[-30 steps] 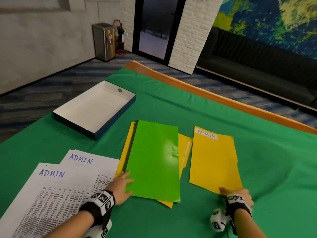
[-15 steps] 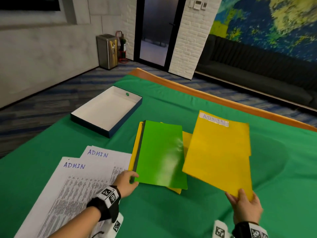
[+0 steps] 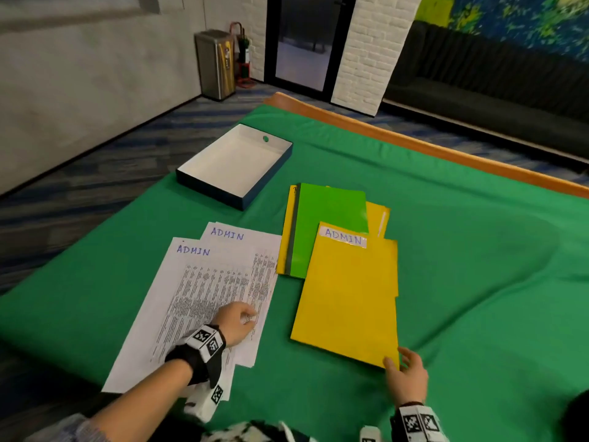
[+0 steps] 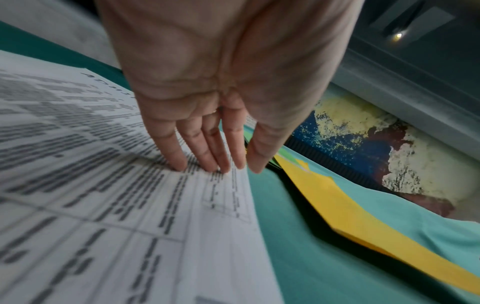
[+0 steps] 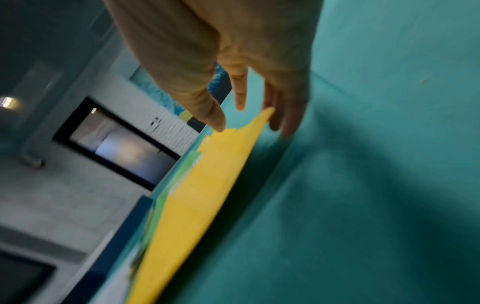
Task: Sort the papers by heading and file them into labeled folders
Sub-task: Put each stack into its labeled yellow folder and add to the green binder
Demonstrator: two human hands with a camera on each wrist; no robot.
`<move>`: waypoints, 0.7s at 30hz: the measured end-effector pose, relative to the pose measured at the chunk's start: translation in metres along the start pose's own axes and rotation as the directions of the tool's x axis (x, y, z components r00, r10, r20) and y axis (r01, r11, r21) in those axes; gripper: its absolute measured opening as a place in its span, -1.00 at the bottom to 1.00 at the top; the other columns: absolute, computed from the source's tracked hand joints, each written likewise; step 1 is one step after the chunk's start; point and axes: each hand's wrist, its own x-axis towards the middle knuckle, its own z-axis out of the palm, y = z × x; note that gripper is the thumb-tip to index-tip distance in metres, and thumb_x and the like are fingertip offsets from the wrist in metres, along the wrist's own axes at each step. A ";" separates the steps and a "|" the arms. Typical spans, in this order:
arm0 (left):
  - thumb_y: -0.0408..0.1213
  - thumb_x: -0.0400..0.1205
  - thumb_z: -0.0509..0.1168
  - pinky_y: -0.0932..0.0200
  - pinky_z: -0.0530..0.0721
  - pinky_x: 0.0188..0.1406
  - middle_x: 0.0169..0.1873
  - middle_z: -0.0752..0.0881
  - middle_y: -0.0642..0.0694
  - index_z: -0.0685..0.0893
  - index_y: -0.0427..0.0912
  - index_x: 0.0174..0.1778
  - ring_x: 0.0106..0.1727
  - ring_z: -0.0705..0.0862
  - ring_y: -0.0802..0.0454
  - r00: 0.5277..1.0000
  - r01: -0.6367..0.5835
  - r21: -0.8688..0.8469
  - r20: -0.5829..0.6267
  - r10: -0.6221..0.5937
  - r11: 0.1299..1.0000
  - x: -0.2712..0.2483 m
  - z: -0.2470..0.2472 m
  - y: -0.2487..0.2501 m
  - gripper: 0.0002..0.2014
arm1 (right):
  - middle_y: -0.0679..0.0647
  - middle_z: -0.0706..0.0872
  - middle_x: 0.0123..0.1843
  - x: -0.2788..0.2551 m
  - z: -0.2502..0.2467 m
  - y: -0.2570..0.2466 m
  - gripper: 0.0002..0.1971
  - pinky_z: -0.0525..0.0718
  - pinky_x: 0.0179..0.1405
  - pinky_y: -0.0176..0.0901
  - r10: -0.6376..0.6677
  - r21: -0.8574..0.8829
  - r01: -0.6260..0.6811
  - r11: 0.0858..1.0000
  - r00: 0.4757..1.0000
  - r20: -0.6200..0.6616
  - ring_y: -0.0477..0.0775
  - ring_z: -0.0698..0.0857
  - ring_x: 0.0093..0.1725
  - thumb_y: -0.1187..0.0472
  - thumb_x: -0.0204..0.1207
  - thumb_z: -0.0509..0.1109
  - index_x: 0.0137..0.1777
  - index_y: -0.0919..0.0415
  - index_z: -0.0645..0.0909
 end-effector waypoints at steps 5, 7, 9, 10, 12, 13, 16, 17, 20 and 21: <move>-0.32 0.59 0.32 0.25 0.52 0.24 0.25 0.63 0.01 0.62 -0.09 0.21 0.26 0.59 0.08 0.999 0.041 -0.007 -0.031 -0.041 0.999 -0.008 -0.017 -0.021 -0.73 | 0.23 0.71 -0.01 -0.032 0.030 -0.017 -0.76 0.60 -0.19 -0.18 -0.237 -0.127 0.264 0.956 0.952 0.196 0.12 0.67 -0.15 0.35 0.48 0.40 0.15 0.26 0.58; -0.35 0.55 0.36 0.22 0.51 0.27 0.28 0.60 -0.02 0.63 -0.10 0.20 0.29 0.58 0.04 0.996 0.060 0.016 -0.065 -0.059 0.998 -0.010 -0.025 -0.032 -0.70 | 0.08 0.75 -0.13 -0.042 0.054 -0.032 -0.79 0.56 -0.33 -0.36 -0.244 -0.139 0.323 0.936 0.882 0.404 0.01 0.69 -0.22 0.26 0.51 0.40 0.13 0.16 0.56; -0.39 0.47 0.43 0.15 0.50 0.34 0.31 0.56 -0.09 0.63 -0.12 0.23 0.32 0.56 -0.03 0.989 0.092 0.067 -0.119 -0.083 0.994 -0.010 -0.035 -0.045 -0.60 | 0.06 0.76 -0.11 -0.050 0.082 -0.047 -0.76 0.65 -0.23 -0.29 -0.229 -0.135 0.352 0.926 0.810 0.539 0.04 0.73 -0.15 0.20 0.50 0.41 0.15 0.15 0.57; -0.39 0.43 0.47 0.11 0.48 0.38 0.33 0.53 -0.11 0.62 -0.12 0.26 0.34 0.53 -0.06 0.982 0.120 0.088 -0.155 -0.105 0.989 -0.010 -0.041 -0.051 -0.54 | 0.10 0.77 -0.06 -0.055 0.096 -0.056 -0.74 0.71 -0.13 -0.18 -0.207 -0.104 0.326 0.940 0.784 0.585 0.09 0.74 -0.10 0.21 0.50 0.42 0.17 0.20 0.57; -0.31 0.36 0.53 0.02 0.45 0.43 0.39 0.45 -0.15 0.58 -0.12 0.32 0.39 0.46 -0.12 0.959 0.209 0.124 -0.222 -0.178 0.970 -0.010 -0.052 -0.062 -0.42 | 0.21 0.73 0.09 -0.066 0.121 -0.072 -0.65 0.75 -0.01 -0.02 -0.134 -0.017 0.190 0.982 0.751 0.646 0.15 0.74 -0.02 0.26 0.49 0.42 0.25 0.33 0.55; -0.22 0.34 0.56 -0.03 0.40 0.46 0.44 0.39 -0.16 0.53 -0.12 0.37 0.43 0.41 -0.15 0.943 0.266 0.144 -0.244 -0.227 0.953 -0.010 -0.057 -0.066 -0.34 | 0.23 0.70 0.16 -0.071 0.131 -0.080 -0.62 0.75 0.00 -0.03 -0.090 0.012 0.110 0.994 0.743 0.663 0.13 0.73 -0.01 0.27 0.49 0.43 0.29 0.35 0.52; 0.04 0.26 0.59 -0.24 0.20 0.54 0.57 0.12 -0.24 0.25 -0.15 0.53 0.58 0.15 -0.24 0.884 0.430 0.137 -0.266 -0.385 0.892 -0.011 -0.069 -0.078 -0.01 | 0.19 0.62 0.28 -0.080 0.156 -0.095 -0.49 0.71 0.13 0.04 -0.038 0.010 0.042 0.999 0.767 0.641 0.13 0.68 0.13 0.22 0.47 0.46 0.39 0.31 0.43; 0.09 0.22 0.59 -0.29 0.18 0.54 0.58 0.06 -0.28 0.14 -0.17 0.57 0.60 0.09 -0.26 0.864 0.466 0.105 -0.268 -0.426 0.879 -0.010 -0.072 -0.081 0.10 | 0.19 0.61 0.31 -0.081 0.163 -0.098 -0.45 0.70 0.17 0.09 -0.036 0.003 0.043 0.999 0.778 0.627 0.15 0.66 0.18 0.20 0.46 0.47 0.42 0.29 0.40; 0.17 0.14 0.60 -0.30 0.26 0.50 0.57 0.08 -0.31 0.04 -0.27 0.58 0.58 0.11 -0.30 0.837 0.513 0.106 -0.282 -0.469 0.852 -0.008 -0.081 -0.088 0.24 | 0.23 0.55 0.36 -0.085 0.174 -0.106 -0.36 0.74 0.08 0.05 -0.014 -0.015 0.030 0.999 0.788 0.615 0.19 0.66 0.18 0.22 0.46 0.47 0.49 0.29 0.31; 0.16 0.14 0.61 -0.27 0.29 0.50 0.56 0.12 -0.32 0.06 -0.29 0.57 0.56 0.14 -0.30 0.834 0.515 0.114 -0.295 -0.466 0.850 -0.008 -0.084 -0.090 0.24 | 0.24 0.54 0.37 -0.086 0.177 -0.109 -0.35 0.74 0.06 0.03 -0.015 -0.012 0.029 1.000 0.791 0.612 0.19 0.67 0.17 0.23 0.46 0.47 0.51 0.29 0.28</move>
